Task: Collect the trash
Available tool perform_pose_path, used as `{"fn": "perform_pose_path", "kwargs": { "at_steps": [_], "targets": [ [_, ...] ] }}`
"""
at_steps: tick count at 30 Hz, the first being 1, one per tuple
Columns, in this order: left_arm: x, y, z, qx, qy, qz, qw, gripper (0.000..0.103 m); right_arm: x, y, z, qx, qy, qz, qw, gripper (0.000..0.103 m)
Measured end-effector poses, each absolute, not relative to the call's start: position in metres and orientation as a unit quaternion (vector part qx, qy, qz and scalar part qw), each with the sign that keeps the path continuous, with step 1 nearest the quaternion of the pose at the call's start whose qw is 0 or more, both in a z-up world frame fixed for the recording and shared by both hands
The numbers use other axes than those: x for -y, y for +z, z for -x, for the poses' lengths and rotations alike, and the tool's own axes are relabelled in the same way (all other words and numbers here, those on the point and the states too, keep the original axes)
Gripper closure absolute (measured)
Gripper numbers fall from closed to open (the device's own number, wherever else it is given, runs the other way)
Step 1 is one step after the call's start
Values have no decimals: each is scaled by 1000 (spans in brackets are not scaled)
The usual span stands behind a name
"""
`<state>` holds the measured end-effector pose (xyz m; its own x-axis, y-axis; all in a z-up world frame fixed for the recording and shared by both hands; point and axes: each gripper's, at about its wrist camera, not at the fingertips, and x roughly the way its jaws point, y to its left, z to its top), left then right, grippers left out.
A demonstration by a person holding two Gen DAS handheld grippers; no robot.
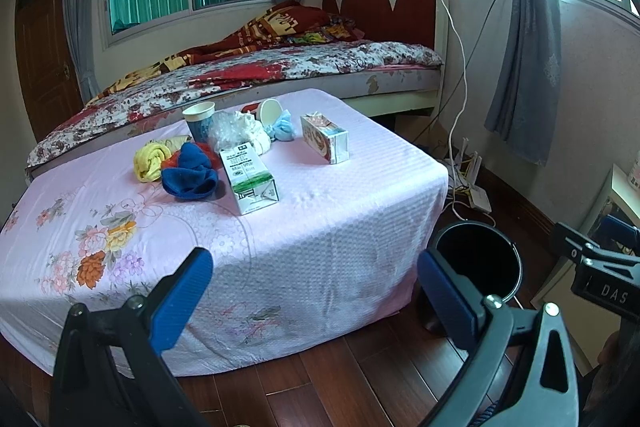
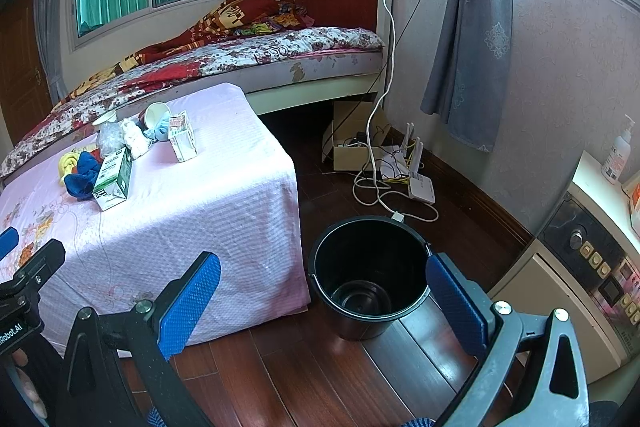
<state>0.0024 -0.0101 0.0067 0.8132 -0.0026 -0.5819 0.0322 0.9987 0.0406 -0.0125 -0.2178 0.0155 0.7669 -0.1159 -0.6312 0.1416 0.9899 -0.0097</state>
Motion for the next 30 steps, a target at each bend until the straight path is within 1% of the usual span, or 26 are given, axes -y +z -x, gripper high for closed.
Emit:
{"fn": "perform_pose_path", "kwargs": {
  "at_steps": [17,24,30],
  "targets": [
    [6,4,-5,-307,-3,-24,952,1,215,21,10,-333,-55,-24,941,0],
    [-28,-2,-24,-324,16,-31,945,1,189,34,-15,-328,11,-13,945,0],
    [-74,-2,-44,-319,64,-30,945,1,146,38,-52,-339,83,1,937,0]
  ]
}}
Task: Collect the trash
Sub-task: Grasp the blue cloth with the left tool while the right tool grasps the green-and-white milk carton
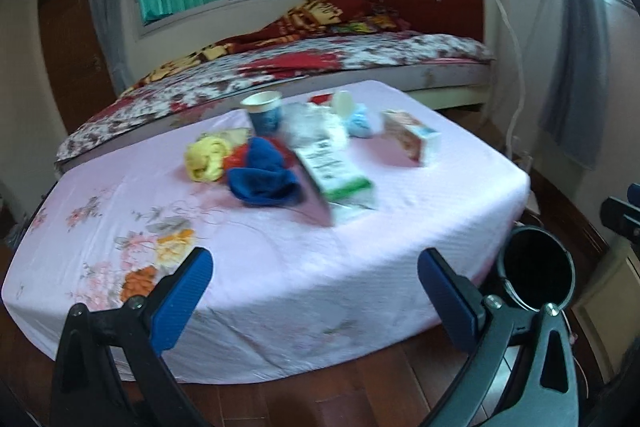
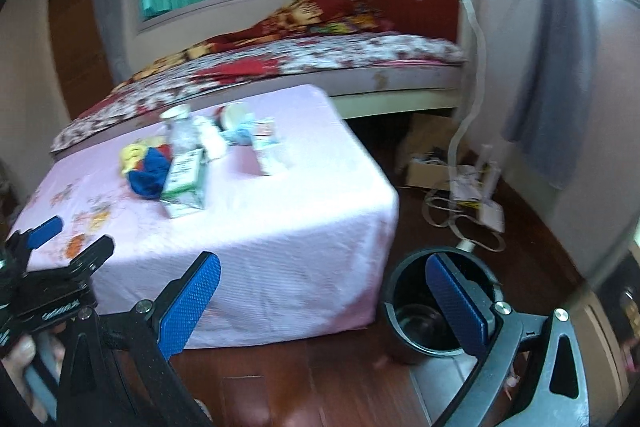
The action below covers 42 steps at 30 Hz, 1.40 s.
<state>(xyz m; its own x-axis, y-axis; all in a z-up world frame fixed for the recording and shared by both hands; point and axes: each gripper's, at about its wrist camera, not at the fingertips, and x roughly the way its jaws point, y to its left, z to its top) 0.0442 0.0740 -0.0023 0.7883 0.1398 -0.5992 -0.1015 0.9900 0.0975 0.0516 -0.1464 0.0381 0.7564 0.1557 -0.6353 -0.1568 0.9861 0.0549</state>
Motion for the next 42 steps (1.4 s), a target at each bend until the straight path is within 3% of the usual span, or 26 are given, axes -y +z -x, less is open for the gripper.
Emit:
{"fn": "perform_pose_path", "kwargs": {
  "at_steps": [7,19,22,31,34,42],
  "targets": [
    [-122,-16,-75,-324,83,14,942,1,108,23,-117,-360,128,10,924,0],
    [-160,-41,-120,-347,114,37,930,1,39,-10,-171,-371,198,48,906,15],
    [-171,-49,-123,-353,117,38,928,1,14,-21,-177,-381,231,47,894,25],
    [-194,-58,-134,-362,116,44,924,1,-50,-56,-218,-406,271,55,871,27],
    [-192,-58,-143,-359,105,48,926,1,-51,-59,-235,-415,268,50,868,43],
    [-186,-62,-195,-357,70,63,929,9,-38,-59,-264,-409,258,61,873,43]
  ]
}}
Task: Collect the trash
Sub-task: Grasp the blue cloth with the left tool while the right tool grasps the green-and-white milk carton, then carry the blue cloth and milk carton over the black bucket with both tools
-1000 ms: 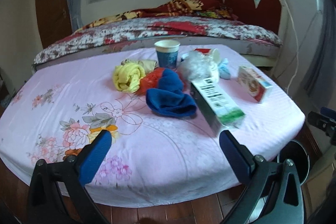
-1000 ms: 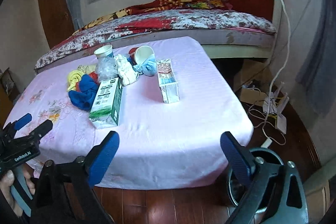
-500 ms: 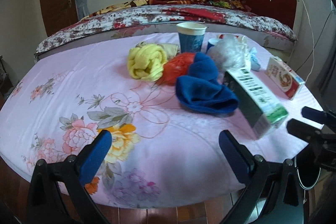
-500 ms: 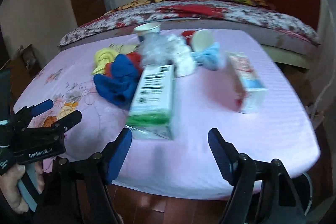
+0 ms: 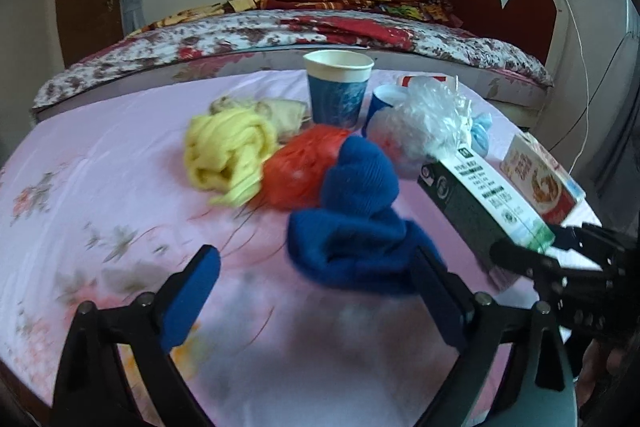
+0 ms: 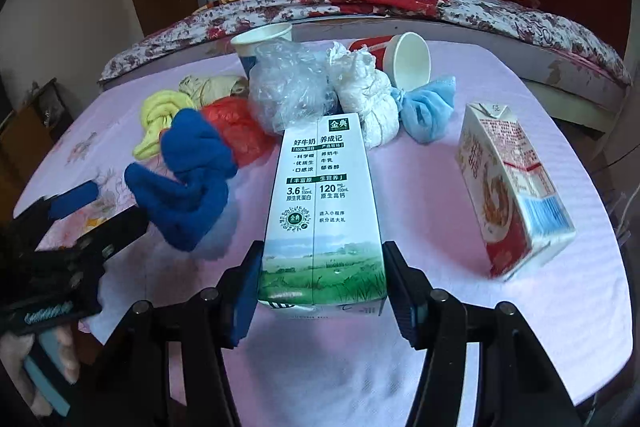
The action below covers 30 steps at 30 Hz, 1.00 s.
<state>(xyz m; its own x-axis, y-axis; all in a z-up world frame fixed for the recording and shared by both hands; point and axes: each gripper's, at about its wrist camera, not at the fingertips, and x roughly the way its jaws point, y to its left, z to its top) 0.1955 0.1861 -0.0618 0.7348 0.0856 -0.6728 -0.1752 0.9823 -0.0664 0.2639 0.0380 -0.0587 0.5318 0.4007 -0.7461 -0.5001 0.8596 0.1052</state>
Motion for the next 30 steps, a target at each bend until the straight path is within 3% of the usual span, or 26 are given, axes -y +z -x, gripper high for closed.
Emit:
{"fn": "perform_pose_path", "kwargs": {
  "at_steps": [4,7,9,11,14,30],
  "targets": [
    [-182,-67,-213,-366,53,70,927,13,-37,-59,-270,-407,263,68,872,43],
    [-180,-74,-223,-377,41,78,922,23,-37,-58,-269,-408,266,71,871,45],
    [-181,-79,-230,-392,32,88,915,39,-37,-57,-267,-408,267,73,870,46],
    [-181,-80,-232,-395,21,98,913,66,-35,-56,-262,-409,272,69,868,46],
    [-176,-79,-224,-393,16,97,914,83,-28,-51,-253,-406,271,66,870,46],
    [-136,-21,-156,-335,-29,68,939,87,37,4,-181,-348,237,80,903,46]
  ]
}}
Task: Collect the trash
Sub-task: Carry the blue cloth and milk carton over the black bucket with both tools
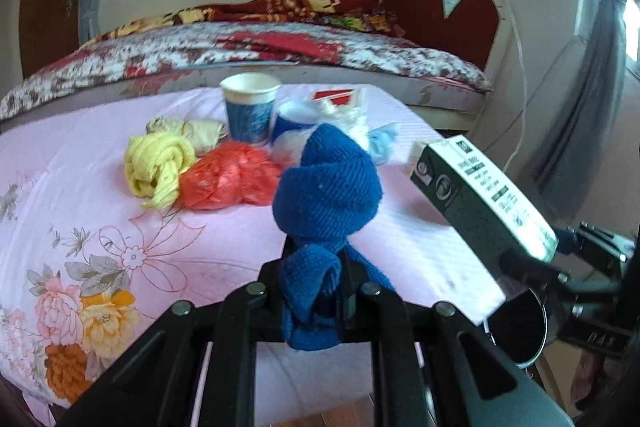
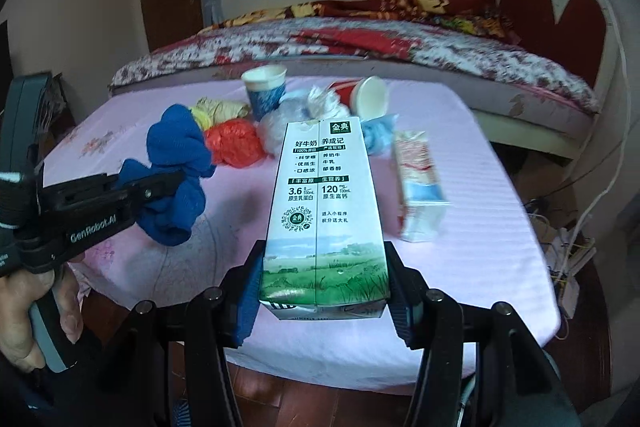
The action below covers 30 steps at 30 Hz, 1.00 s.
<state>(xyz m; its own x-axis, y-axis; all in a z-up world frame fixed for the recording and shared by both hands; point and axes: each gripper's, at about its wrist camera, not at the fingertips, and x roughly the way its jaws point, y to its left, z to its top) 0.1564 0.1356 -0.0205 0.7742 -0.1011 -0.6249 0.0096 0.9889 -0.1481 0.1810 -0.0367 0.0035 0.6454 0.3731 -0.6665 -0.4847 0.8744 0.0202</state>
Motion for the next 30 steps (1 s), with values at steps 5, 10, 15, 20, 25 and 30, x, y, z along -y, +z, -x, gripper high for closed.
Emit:
{"fn": "perform_pose_path", "kwargs": {
  "at_steps": [5,10,15,20,25,30],
  "targets": [
    [-108,-9,-146,-323,-56,48,943,87,72,23,-157,-331,215,89,915,46],
    [-79,-2,-142,-318,-81,36,944,87,106,34,-136,-320,191,93,923,46],
    [-46,2,-138,-315,-105,19,943,87,147,35,-127,-317,159,73,932,46],
    [-13,3,-135,-316,-127,5,940,87,179,31,-123,-321,132,51,937,46],
    [25,1,-133,-320,-157,-5,934,87,211,28,-117,-325,106,33,939,46],
    [61,-4,-131,-327,-190,-22,925,87,257,23,-116,-342,78,-10,936,46]
  ]
}}
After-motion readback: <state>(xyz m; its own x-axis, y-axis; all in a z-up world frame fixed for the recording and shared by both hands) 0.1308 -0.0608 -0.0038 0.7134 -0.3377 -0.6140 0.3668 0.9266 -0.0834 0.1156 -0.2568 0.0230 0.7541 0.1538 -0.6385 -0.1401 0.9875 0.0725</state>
